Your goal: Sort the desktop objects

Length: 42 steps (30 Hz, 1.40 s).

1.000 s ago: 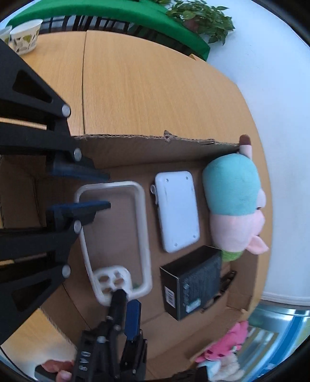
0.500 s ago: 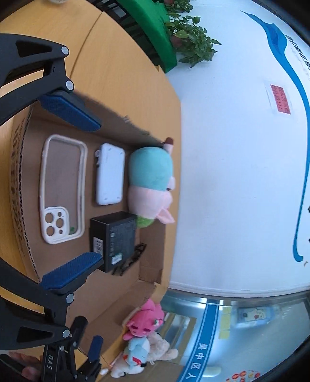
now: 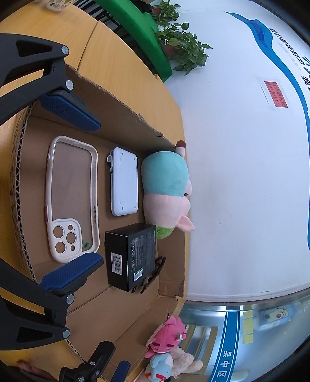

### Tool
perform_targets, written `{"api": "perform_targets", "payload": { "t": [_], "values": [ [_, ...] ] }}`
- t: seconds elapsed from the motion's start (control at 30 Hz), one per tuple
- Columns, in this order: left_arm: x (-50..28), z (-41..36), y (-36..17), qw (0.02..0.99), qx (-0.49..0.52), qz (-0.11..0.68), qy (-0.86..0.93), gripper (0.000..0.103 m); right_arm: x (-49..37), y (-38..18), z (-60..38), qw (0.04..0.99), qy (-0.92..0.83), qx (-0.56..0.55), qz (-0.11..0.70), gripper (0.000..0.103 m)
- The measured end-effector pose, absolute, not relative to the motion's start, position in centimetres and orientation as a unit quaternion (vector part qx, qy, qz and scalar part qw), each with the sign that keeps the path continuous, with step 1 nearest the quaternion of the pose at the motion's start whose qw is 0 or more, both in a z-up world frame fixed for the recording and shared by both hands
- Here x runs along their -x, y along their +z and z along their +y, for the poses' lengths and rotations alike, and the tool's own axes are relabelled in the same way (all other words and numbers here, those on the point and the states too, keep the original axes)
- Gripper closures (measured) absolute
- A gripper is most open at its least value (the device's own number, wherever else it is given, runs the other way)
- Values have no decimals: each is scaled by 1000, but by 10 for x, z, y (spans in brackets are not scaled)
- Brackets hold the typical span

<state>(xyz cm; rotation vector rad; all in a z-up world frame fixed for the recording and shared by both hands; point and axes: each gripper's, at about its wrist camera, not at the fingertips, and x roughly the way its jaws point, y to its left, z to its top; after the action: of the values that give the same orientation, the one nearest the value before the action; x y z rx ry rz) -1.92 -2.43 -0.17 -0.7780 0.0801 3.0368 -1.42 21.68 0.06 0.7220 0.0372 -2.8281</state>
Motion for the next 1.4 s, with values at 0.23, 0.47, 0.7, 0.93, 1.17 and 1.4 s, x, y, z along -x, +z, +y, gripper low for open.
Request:
{"api": "perform_targets", "payload": {
  "t": [0.23, 0.47, 0.7, 0.93, 1.17, 1.4],
  "values": [
    [19, -24, -2, 3, 248, 26, 968, 0, 17, 1, 214, 100, -964, -246, 13, 0],
    [18, -24, -1, 3, 249, 26, 968, 0, 17, 0, 213, 96, -964, -246, 12, 0],
    [19, -24, -1, 4, 249, 26, 968, 0, 17, 0, 213, 96, -965, -245, 12, 0],
    [19, -25, -1, 4, 249, 27, 968, 0, 17, 0, 213, 96, -964, -246, 12, 0],
    [19, -25, -1, 5, 249, 26, 968, 0, 16, 0, 213, 96, -965, -246, 12, 0],
    [19, -25, -1, 5, 249, 27, 968, 0, 17, 0, 213, 96, -965, -246, 12, 0]
  ]
}}
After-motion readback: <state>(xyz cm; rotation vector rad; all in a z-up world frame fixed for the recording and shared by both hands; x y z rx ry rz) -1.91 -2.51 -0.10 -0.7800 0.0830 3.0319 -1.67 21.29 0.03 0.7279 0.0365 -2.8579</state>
